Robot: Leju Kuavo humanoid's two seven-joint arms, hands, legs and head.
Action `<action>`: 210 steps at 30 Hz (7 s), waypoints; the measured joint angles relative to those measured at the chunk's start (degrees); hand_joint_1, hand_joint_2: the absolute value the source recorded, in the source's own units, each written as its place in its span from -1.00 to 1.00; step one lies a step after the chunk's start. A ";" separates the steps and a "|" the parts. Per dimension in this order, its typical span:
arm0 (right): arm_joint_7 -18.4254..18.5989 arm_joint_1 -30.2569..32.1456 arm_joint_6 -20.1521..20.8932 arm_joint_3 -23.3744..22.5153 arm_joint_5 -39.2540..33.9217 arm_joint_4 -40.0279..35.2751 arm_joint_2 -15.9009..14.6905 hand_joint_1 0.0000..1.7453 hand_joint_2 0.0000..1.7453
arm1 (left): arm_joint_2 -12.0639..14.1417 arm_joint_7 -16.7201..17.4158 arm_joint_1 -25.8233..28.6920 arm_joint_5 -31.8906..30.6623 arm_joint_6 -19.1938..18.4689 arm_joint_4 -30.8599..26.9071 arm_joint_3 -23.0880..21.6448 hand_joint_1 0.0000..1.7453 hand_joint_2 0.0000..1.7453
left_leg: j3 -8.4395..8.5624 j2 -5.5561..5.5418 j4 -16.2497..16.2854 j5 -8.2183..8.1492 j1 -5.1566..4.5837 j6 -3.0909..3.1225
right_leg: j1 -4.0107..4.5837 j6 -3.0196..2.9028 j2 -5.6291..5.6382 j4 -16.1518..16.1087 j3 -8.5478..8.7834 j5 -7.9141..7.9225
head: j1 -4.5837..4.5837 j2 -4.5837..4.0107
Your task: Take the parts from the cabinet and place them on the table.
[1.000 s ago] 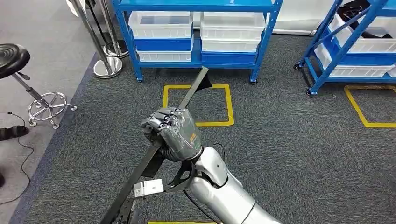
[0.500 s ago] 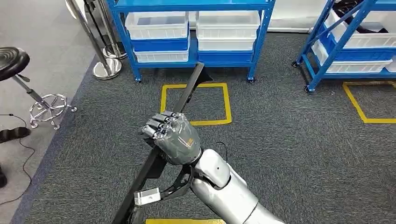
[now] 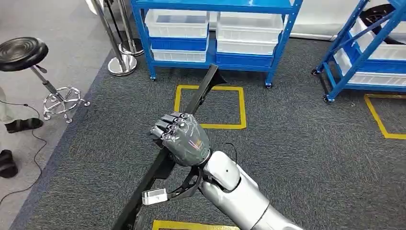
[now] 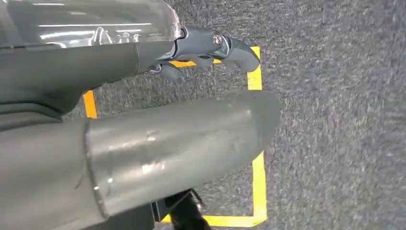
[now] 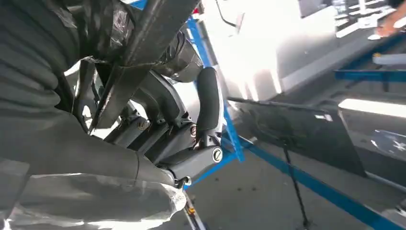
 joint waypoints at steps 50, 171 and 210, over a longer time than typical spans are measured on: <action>2.91 -1.83 0.00 1.68 1.22 -1.92 -3.23 1.00 1.00 | -0.33 0.61 0.47 -1.11 0.26 0.00 -1.03 -1.00 -1.00 | -1.87 6.04 0.36 1.02 -0.82 -0.50 | 1.20 -0.98 -10.41 -1.74 1.01 -0.21 | -0.39 0.00; 0.42 3.86 -0.02 -2.69 2.05 -9.68 -3.43 1.00 1.00 | 3.17 0.61 1.50 -1.25 -0.83 0.00 -2.71 -1.00 -1.00 | -2.08 7.91 1.11 0.85 0.54 -2.51 | 1.33 -1.89 -9.57 -2.07 2.09 -0.54 | -0.48 0.00; 0.83 3.20 -0.04 -2.73 2.95 -10.86 -4.76 1.00 1.00 | 3.19 0.57 0.25 -1.38 -0.96 0.00 -2.69 -1.00 -1.00 | -1.01 4.17 -0.75 1.47 -0.30 1.27 | 1.15 -0.18 -5.22 4.48 -1.00 -4.97 | -0.29 0.00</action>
